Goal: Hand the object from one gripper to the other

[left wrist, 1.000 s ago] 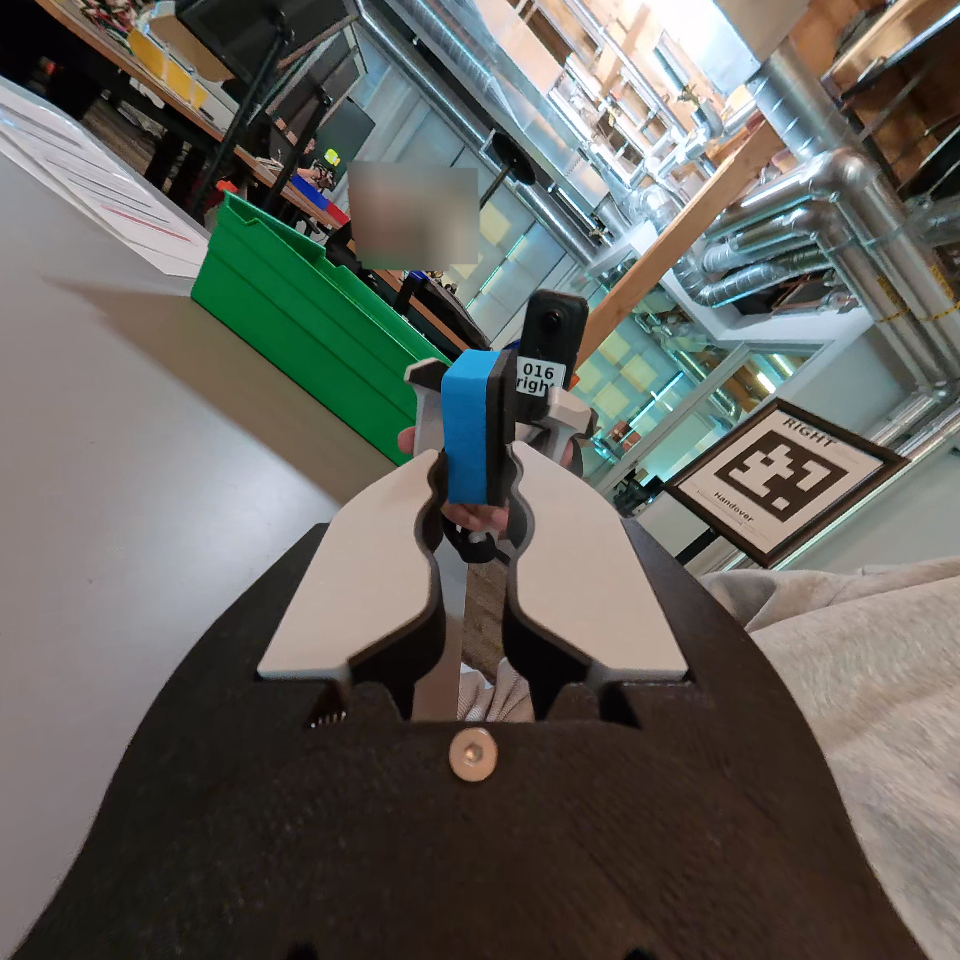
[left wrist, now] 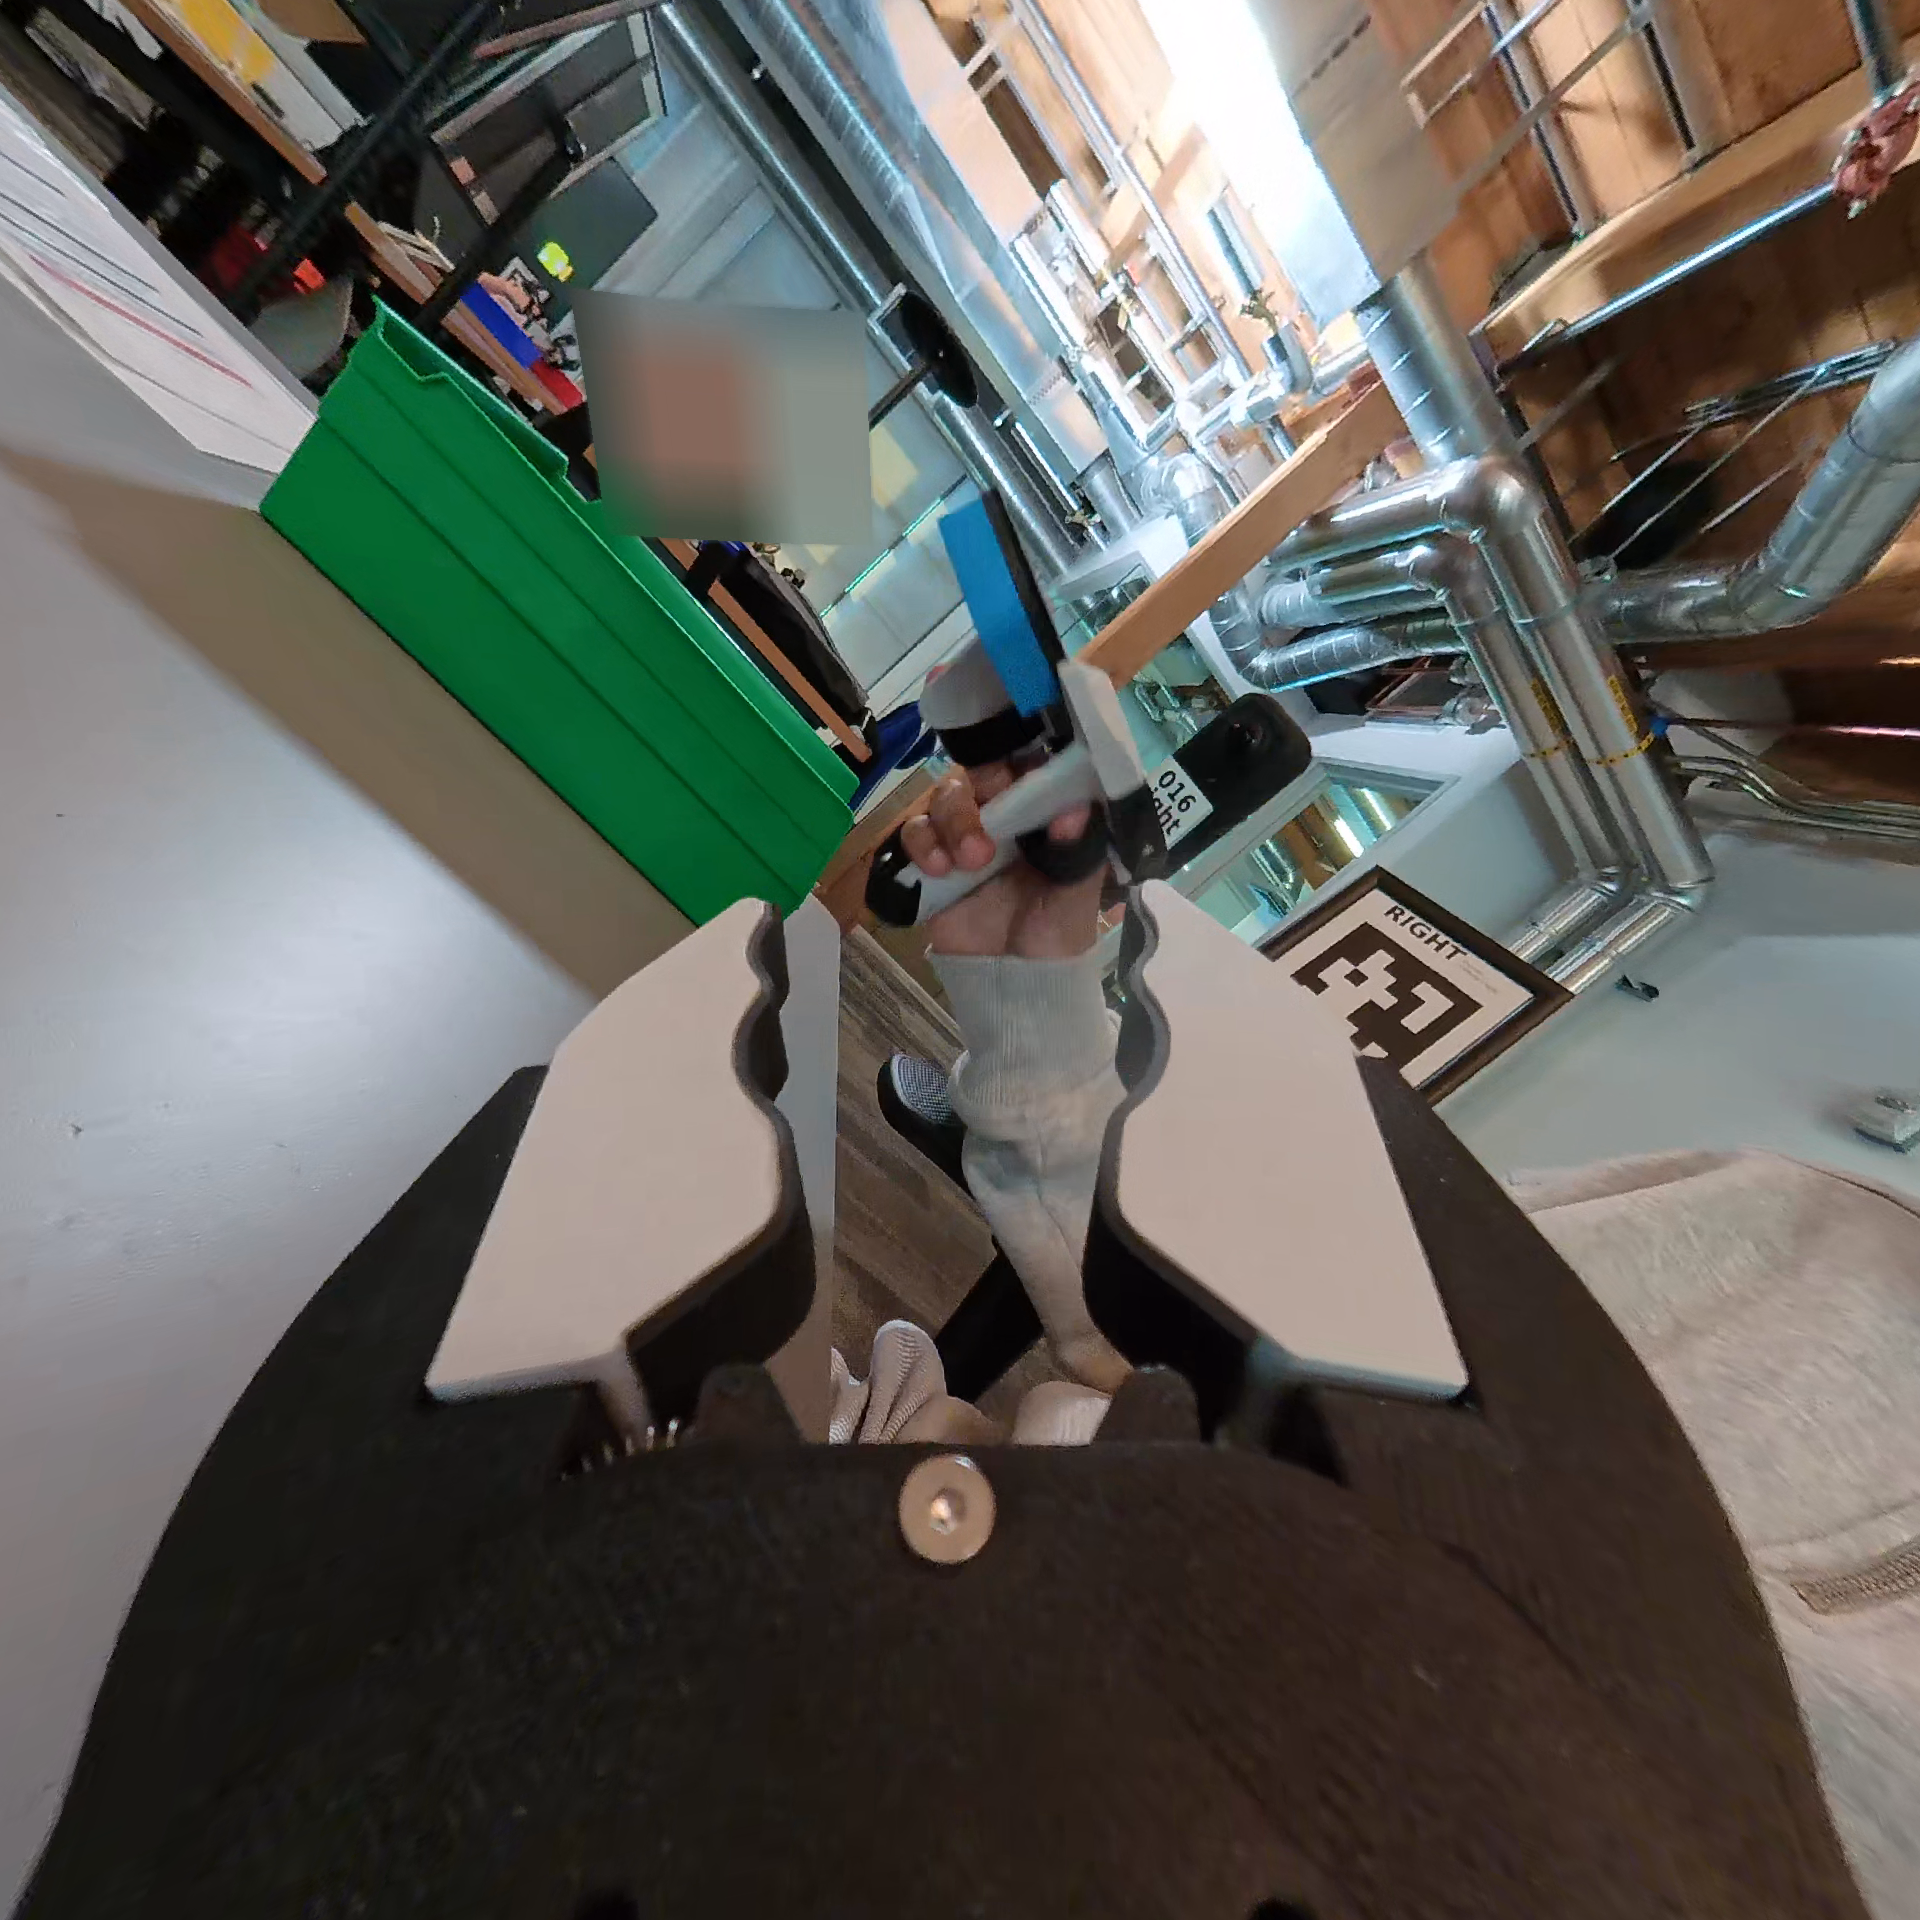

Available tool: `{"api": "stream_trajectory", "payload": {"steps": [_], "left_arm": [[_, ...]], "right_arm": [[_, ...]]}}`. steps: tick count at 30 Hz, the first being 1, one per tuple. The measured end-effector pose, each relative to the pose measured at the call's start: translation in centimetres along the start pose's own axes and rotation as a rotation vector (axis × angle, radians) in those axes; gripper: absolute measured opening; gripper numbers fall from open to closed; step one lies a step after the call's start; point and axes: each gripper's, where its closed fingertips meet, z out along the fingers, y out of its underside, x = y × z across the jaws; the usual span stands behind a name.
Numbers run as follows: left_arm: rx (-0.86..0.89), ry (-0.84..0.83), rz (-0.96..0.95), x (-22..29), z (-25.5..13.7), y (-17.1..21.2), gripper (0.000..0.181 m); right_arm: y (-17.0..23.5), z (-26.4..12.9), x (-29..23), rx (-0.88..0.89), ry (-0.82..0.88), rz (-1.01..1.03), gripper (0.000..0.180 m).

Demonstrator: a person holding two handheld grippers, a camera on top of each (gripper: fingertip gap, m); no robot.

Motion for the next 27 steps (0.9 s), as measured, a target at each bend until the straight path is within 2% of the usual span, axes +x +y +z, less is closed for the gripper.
{"api": "stream_trajectory", "payload": {"steps": [4,8,12,14,15,17,20,23,27], "left_arm": [[-0.009,0.003,-0.014,-0.2,0.2,0.3,0.059],[0.007,0.016,-0.035,-0.2,0.2,0.1,0.058],[0.018,0.016,-0.041,-0.3,0.1,-0.1,0.057],[0.023,0.017,-0.044,-0.3,0.0,-0.2,0.057],[0.026,0.017,-0.045,-0.3,0.0,-0.3,0.057],[0.030,0.019,-0.047,-0.3,-0.1,-0.4,0.056],[0.038,0.016,-0.049,-0.3,-0.3,-0.6,0.056],[0.047,0.013,-0.051,-0.4,-0.4,-0.7,0.056],[0.041,-0.003,-0.032,-0.5,-0.3,-0.7,0.056]], "right_arm": [[1.0,-6.1,10.2,-0.072,0.362,0.099,0.054],[4.2,-10.5,15.2,-0.205,0.531,0.169,0.054],[7.0,-11.3,16.2,-0.363,0.558,0.166,0.058],[8.4,-11.4,16.6,-0.414,0.586,0.171,0.081],[8.6,-11.4,16.8,-0.410,0.595,0.178,0.083],[8.1,-11.3,16.8,-0.358,0.597,0.198,0.085],[5.6,-11.1,16.6,-0.221,0.582,0.200,0.077],[3.4,-10.7,15.6,-0.112,0.523,0.197,0.067],[1.3,-8.9,13.3,-0.025,0.420,0.201,0.063]]}}
